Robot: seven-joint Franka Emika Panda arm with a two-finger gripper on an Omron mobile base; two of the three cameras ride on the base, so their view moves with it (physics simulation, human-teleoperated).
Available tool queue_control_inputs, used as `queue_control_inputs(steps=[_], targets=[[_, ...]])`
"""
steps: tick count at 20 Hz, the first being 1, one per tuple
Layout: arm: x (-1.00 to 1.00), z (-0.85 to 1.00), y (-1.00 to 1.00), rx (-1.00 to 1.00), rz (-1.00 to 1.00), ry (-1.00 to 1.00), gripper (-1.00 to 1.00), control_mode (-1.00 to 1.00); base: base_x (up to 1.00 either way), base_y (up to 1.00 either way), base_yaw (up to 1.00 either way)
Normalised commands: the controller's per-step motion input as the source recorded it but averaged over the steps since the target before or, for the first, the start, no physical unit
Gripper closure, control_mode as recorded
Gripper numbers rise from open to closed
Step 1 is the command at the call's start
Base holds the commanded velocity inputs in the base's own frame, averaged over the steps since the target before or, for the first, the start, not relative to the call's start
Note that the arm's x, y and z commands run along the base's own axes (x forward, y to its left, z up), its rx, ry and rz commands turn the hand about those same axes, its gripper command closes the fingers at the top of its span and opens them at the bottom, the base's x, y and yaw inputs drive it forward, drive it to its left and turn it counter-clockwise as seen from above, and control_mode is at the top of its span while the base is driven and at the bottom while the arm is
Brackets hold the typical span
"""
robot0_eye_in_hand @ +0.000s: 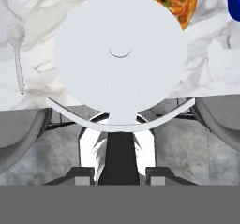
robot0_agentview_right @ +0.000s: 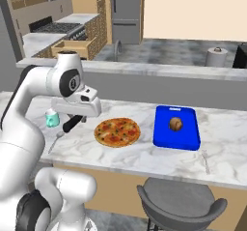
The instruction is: Take the pizza cutter from the drawer on the right and place it on the dining counter for cutting.
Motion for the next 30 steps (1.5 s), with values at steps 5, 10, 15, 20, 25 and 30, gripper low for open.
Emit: queue_control_inputs(steps=[5,10,15,20,25,30], targets=[[0.72,-0.33,0.7,0.0,0.0,0.0,1.0,-1.0,0.0,0.0,0.0],[0.8,-0.6,0.7,0.0,0.0,0.0,1.0,-1.0,0.0,0.0,0.0],[0.84,-0.61,0.46,0.0,0.0,-0.02,1.0,-1.0,0.0,0.0,0.0],[0.67,-0.45,0.03,0.04,0.05,-0.03,1.0,-1.0,0.0,0.0,0.0],[0.4,-0.33,-0.05,0.02,0.04,0.0,1.0,-1.0,0.0,0.0,0.0],[0.19,-0.28,-0.02,0.0,0.01,-0.02,1.0,-1.0,0.0,0.0,0.0]])
